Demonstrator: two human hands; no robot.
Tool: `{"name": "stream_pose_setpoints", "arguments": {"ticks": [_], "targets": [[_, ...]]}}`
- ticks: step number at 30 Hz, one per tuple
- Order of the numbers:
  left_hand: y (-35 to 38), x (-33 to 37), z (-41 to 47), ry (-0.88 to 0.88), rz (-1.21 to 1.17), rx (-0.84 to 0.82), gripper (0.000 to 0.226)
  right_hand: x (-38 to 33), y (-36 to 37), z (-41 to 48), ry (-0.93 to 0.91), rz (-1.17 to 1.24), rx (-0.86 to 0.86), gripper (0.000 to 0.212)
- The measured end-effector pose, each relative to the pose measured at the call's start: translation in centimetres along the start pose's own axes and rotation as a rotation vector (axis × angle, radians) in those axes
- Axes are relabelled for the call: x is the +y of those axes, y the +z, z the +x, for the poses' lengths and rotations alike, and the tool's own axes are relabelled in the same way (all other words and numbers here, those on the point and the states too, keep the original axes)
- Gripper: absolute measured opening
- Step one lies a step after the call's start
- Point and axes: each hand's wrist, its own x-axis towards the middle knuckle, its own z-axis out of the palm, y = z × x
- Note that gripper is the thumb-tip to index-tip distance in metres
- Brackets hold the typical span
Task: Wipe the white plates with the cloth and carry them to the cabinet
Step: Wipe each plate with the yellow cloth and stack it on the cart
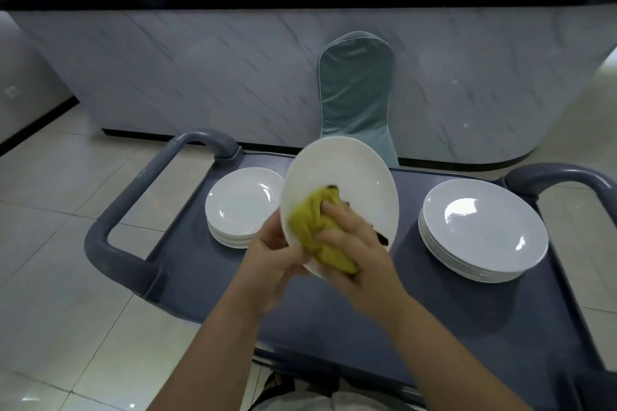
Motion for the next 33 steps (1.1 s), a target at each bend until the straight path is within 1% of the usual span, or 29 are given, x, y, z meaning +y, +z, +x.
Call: {"name": "stream_pose_setpoints", "arguments": {"ticks": [2, 3, 5, 6, 7, 8, 10, 11, 12, 13, 14, 15, 17, 18, 19, 20, 22, 23, 24, 25, 27, 30, 31, 32, 33], "targets": [[-0.2, 0.2, 0.1, 0.01, -0.028, 0.028, 0.066, 1.0, -1.6, -2.3, 0.041, -0.031, -0.008, 0.03], [-0.1, 0.1, 0.0, 0.005, -0.032, 0.048, 0.066, 1.8, -2.8, -2.4, 0.118, -0.061, 0.033, 0.028], [0.4, -0.6, -0.2, -0.017, -0.007, 0.044, 0.066, 3.0, -4.6, -0.7, 0.33, -0.102, 0.188, 0.028], [0.8, -0.9, -0.3, -0.025, 0.013, 0.024, 0.066, 3.0, -4.9, 0.9, 0.379, -0.112, 0.243, 0.029], [1.2, -1.0, -0.4, -0.029, 0.029, 0.007, 0.065, 2.4, -4.6, 2.3, 0.362, -0.113, 0.252, 0.031], [1.5, -0.8, -0.3, -0.024, 0.04, -0.002, 0.066, 1.6, -3.9, 3.2, 0.287, -0.108, 0.212, 0.032], [1.5, -0.1, -0.2, 0.009, 0.045, -0.004, 0.068, 0.4, -2.3, 2.2, 0.085, -0.083, 0.048, 0.033], [1.3, 0.3, -0.2, 0.03, 0.041, -0.001, 0.07, 0.2, -1.8, 0.6, 0.018, -0.073, -0.032, 0.034], [0.9, 0.7, -0.1, 0.047, 0.041, 0.0, 0.072, 0.3, -2.0, -1.1, -0.006, -0.077, -0.086, 0.034], [0.6, 0.9, -0.1, 0.056, 0.048, -0.008, 0.074, 0.7, -2.8, -2.6, 0.017, -0.091, -0.105, 0.035], [0.5, 1.0, -0.2, 0.057, 0.068, -0.022, 0.073, 1.4, -4.0, -3.6, 0.073, -0.117, -0.086, 0.035], [0.5, 0.9, -0.4, 0.048, 0.099, -0.037, 0.072, 2.0, -5.1, -3.8, 0.153, -0.139, -0.03, 0.034], [1.2, 0.3, -0.4, 0.006, 0.157, -0.06, 0.068, 3.0, -6.4, -2.0, 0.316, -0.137, 0.146, 0.031], [1.6, 0.1, -0.2, -0.013, 0.173, -0.066, 0.068, 2.8, -6.4, -0.2, 0.34, -0.124, 0.205, 0.031], [2.0, -0.1, 0.0, -0.024, 0.18, -0.07, 0.068, 2.3, -5.9, 1.5, 0.313, -0.104, 0.225, 0.031], [2.2, -0.2, 0.4, -0.031, 0.179, -0.071, 0.068, 1.6, -5.0, 2.7, 0.242, -0.086, 0.208, 0.031], [2.0, 0.1, 0.9, -0.037, 0.165, -0.062, 0.068, 0.9, -3.0, 2.4, 0.069, -0.081, 0.111, 0.031], [1.7, 0.4, 1.2, -0.041, 0.165, -0.059, 0.068, 1.0, -2.5, 1.2, 0.016, -0.082, 0.065, 0.032], [1.3, 0.7, 1.3, -0.046, 0.172, -0.056, 0.07, 1.4, -2.4, -0.3, -0.002, -0.082, 0.029, 0.033], [1.0, 0.8, 1.5, -0.048, 0.188, -0.047, 0.071, 2.1, -2.8, -1.9, 0.018, -0.09, 0.016, 0.034], [0.9, 0.7, 1.6, -0.041, 0.24, 0.014, 0.069, 3.6, -4.0, -4.0, 0.148, -0.114, 0.082, 0.034], [1.4, 0.3, 2.3, 0.0, 0.317, 0.117, 0.047, 4.8, -4.8, -2.9, 0.474, -0.04, 0.337, 0.038], [1.6, 0.2, 2.6, 0.019, 0.361, 0.159, 0.041, 4.8, -5.0, -1.7, 0.54, -0.001, 0.422, 0.037], [1.9, 0.1, 2.9, 0.038, 0.416, 0.225, 0.036, 4.7, -5.3, -0.4, 0.549, 0.022, 0.5, 0.035], [2.1, 0.0, 3.3, 0.059, 0.472, 0.306, 0.033, 4.4, -5.7, 0.8, 0.508, 0.031, 0.555, 0.034]]}}
